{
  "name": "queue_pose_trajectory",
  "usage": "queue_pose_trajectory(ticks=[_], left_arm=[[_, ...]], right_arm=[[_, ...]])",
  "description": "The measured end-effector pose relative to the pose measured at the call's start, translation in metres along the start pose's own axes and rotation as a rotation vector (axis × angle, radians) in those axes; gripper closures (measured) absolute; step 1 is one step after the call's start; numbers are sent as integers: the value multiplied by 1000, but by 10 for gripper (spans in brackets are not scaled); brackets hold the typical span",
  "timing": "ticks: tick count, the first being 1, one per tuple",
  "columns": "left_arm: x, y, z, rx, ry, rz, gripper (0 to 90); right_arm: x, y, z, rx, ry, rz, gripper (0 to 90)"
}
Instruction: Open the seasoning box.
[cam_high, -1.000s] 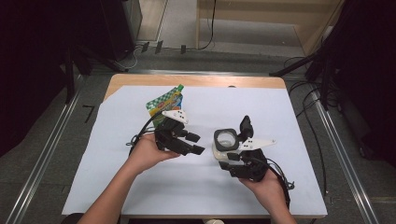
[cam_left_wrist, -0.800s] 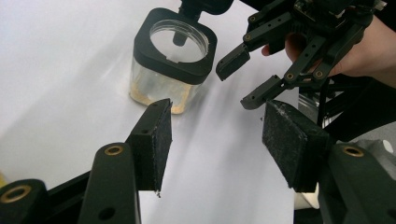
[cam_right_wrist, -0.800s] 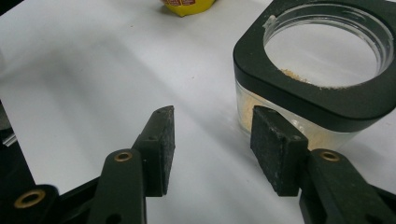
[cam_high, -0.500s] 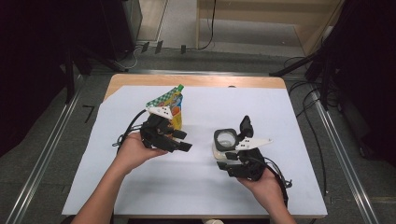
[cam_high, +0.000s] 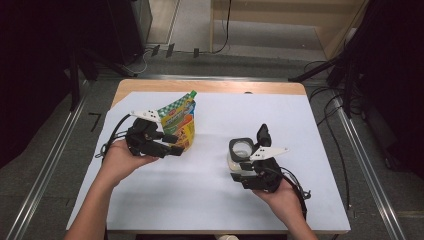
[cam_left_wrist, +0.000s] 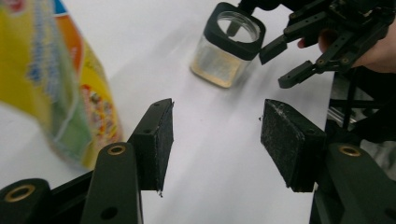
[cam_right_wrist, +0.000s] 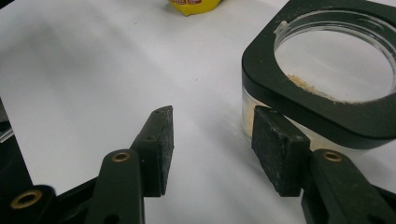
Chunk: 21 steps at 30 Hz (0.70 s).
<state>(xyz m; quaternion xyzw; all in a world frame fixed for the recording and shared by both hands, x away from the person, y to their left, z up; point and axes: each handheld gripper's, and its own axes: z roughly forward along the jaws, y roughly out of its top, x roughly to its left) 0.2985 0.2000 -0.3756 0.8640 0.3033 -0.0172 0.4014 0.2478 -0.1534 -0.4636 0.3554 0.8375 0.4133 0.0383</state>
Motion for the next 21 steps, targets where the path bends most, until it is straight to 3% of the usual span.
queue_pose_trajectory(ticks=[4, 10, 13, 21], left_arm=[[6, -6, -12, -15, 21, -20, 452], [15, -14, -26, -27, 86, -56, 462], [24, -16, -25, -12, 123, -75, 479], [38, -4, -7, -40, 111, -90, 470]], right_arm=[[2, 1, 2, 1, 7, -8, 502], [4, 3, 4, 2, 16, -18, 501], [5, 3, 6, 7, 21, -17, 501], [7, 1, 8, 6, 17, -25, 495]])
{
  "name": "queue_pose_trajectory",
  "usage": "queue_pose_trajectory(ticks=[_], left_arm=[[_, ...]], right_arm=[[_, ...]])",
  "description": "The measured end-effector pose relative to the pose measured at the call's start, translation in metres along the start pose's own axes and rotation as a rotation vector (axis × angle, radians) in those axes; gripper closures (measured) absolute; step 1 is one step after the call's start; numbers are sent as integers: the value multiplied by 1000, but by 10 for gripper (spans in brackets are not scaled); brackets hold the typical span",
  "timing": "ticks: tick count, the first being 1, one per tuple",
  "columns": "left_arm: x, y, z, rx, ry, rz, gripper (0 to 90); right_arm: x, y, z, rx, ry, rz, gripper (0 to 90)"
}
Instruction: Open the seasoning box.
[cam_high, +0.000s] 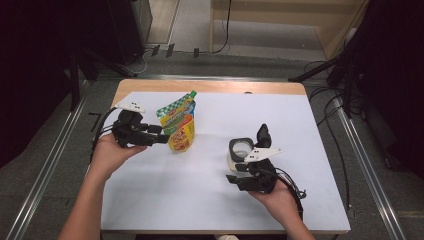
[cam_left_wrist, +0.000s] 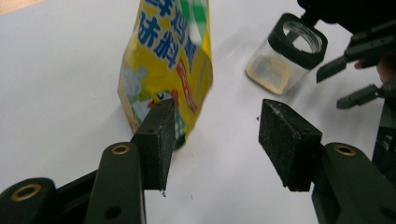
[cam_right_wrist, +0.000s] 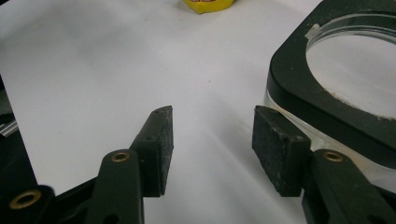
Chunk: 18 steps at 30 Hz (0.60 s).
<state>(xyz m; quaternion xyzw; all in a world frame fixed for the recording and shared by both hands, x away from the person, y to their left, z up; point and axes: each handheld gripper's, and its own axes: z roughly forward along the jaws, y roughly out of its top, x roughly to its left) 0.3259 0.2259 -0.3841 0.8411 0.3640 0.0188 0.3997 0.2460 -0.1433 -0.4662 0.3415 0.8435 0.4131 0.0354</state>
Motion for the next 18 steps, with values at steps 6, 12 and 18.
queue_pose_trajectory(ticks=[6, 12, 18], left_arm=[[1, 10, 18, 7, 9, -8, 514], [-1, 17, 26, -15, 72, 1, 647], [3, 17, 35, -6, 92, -20, 819]], right_arm=[[2, -3, 0, -6, -12, 16, 486], [6, -6, 0, -25, -22, 13, 477], [14, -6, 6, -31, -17, 5, 466]])
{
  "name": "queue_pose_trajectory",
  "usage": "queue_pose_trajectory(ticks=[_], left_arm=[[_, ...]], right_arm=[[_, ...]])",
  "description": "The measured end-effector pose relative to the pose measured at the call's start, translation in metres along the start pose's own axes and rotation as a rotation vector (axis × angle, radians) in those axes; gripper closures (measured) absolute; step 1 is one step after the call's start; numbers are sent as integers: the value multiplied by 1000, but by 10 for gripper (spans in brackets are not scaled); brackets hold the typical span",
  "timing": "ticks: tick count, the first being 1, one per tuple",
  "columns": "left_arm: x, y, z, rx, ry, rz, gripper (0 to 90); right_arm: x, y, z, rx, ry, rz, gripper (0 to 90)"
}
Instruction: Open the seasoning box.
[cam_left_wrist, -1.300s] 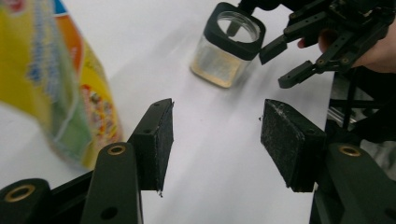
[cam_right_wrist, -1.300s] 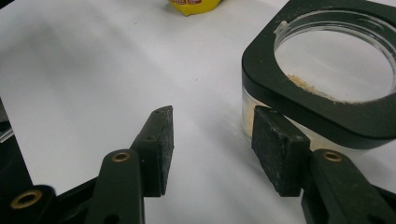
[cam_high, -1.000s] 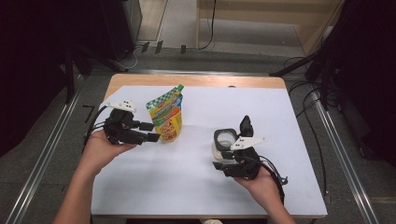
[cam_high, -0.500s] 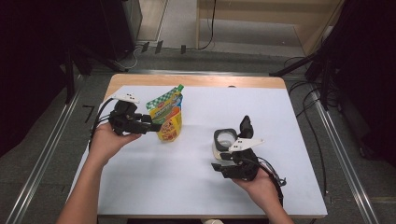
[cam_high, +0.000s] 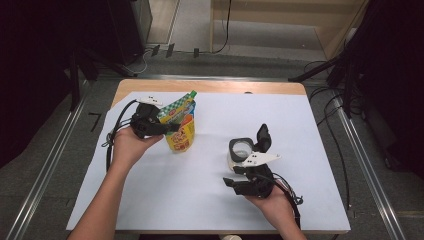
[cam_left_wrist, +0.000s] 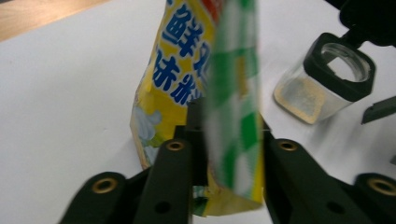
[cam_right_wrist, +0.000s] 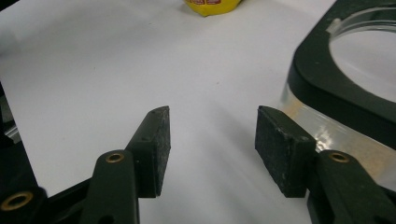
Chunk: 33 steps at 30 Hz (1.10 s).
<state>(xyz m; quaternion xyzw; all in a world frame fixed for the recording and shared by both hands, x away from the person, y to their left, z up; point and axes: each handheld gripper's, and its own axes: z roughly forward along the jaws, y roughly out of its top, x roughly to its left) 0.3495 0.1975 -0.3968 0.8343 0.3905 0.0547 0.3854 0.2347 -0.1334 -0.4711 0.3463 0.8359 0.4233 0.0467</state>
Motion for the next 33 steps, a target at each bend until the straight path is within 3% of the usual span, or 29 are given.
queue_pose_trajectory(ticks=[3, 9, 15, 27, 33], left_arm=[[4, -1, -1, -11, -17, -29, 888], [11, 6, -2, 23, -55, -109, 900], [10, 21, -5, 51, -52, -106, 900], [-15, 28, -15, 68, -126, -76, 900], [-30, 33, -23, 41, -183, -68, 900]], right_arm=[[4, 2, 3, -3, 6, -2, 464], [7, 10, 12, -14, 26, -9, 464], [7, 23, 24, -20, 37, 11, 468], [13, 21, 37, -21, 51, -8, 475], [13, 18, 41, -38, 59, 1, 488]])
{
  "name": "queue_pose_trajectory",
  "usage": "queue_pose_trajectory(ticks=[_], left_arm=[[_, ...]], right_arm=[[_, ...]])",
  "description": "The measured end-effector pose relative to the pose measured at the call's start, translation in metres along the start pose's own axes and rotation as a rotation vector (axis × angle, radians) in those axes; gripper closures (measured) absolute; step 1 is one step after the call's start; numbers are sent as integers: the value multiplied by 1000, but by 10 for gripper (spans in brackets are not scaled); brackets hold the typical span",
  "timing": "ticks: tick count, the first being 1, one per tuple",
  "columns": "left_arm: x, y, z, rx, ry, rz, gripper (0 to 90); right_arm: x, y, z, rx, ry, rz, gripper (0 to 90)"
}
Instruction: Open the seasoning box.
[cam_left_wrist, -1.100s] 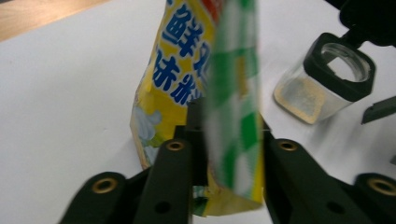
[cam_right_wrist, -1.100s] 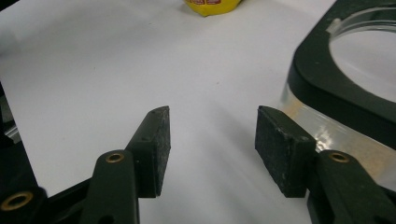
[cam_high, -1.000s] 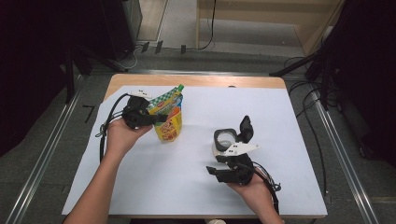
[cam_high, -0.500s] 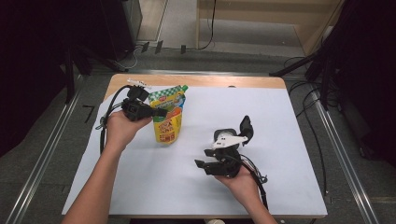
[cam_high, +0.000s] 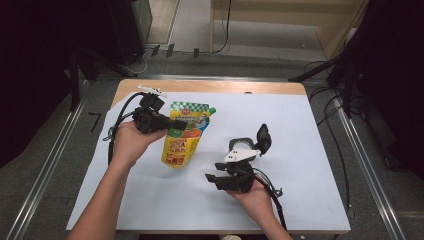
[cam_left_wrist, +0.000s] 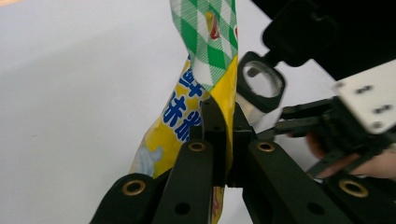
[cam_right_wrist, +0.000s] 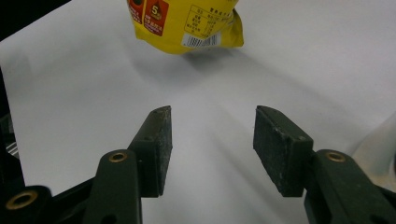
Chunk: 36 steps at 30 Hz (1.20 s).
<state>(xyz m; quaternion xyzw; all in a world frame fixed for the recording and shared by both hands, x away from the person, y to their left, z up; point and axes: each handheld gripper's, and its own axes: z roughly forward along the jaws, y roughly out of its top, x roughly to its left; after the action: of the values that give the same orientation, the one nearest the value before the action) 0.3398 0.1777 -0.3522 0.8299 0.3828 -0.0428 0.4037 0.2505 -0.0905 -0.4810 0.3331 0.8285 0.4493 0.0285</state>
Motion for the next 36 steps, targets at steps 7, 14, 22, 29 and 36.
queue_pose_trajectory(ticks=[7, 14, 22, 29, 36], left_arm=[[-33, 9, -13, -42, -33, 74, 900], [-63, 14, -19, -52, -58, 138, 900], [-80, 14, -11, -22, -120, 161, 900], [-88, 11, -4, 7, -179, 148, 900], [-88, 10, -3, -4, -242, 103, 900]], right_arm=[[3, -3, 12, 10, 0, -2, 507], [5, -5, 19, 5, -11, 1, 541], [3, -10, 20, -33, -26, 23, 571], [6, -17, 23, -100, -24, 33, 568], [13, -22, 22, -205, -34, -27, 562]])
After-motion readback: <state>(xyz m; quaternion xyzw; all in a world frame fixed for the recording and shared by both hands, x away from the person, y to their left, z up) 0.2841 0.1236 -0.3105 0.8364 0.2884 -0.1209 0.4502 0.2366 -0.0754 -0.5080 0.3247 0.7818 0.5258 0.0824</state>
